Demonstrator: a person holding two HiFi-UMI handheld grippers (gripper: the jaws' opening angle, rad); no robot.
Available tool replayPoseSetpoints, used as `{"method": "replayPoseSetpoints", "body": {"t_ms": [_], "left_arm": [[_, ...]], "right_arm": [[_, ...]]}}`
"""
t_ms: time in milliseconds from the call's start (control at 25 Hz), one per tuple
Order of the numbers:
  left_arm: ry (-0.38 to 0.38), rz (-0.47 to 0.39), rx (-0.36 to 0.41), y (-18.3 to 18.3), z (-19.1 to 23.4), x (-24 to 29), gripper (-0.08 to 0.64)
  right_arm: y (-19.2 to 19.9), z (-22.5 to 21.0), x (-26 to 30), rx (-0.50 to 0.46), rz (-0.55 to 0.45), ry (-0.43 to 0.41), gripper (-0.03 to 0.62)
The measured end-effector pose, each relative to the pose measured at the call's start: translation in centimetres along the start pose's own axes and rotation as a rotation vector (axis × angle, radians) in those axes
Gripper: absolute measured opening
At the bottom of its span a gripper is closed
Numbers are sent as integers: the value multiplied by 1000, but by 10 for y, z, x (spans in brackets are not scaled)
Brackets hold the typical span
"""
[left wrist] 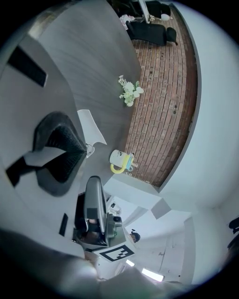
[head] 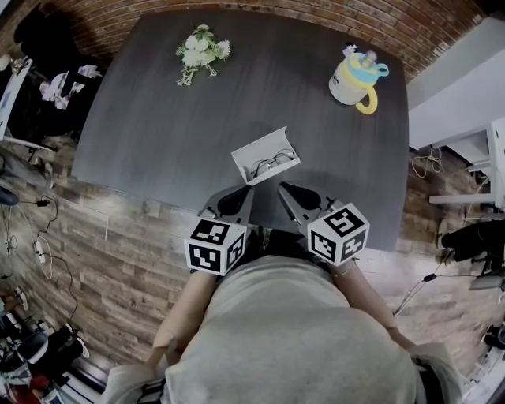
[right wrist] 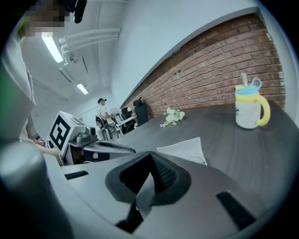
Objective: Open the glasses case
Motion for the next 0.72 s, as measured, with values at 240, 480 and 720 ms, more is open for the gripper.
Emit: {"method": "replayPoseSetpoints", "body": {"t_ms": [240,480,720], "left_arm": [[10,11,-8,5,-5,0,17],[-1,7,-38,7,-1,-2,17],[-15,-1,-57,9,2,-6,17]], "right_arm": [[8,1,-4,26,16,0,3],[9,4,-5,21,25,-7,3],[10,4,-6,21,27,0,3]]}}
Point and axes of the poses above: the fingertips, and each gripper's own axes: x forward along the fingers, z to its left, y out of its underside, the point moved 4 cm from there along -x, backward along the fingers, and after that the axes turned 5 degrees about y, right-handed, at the moved point
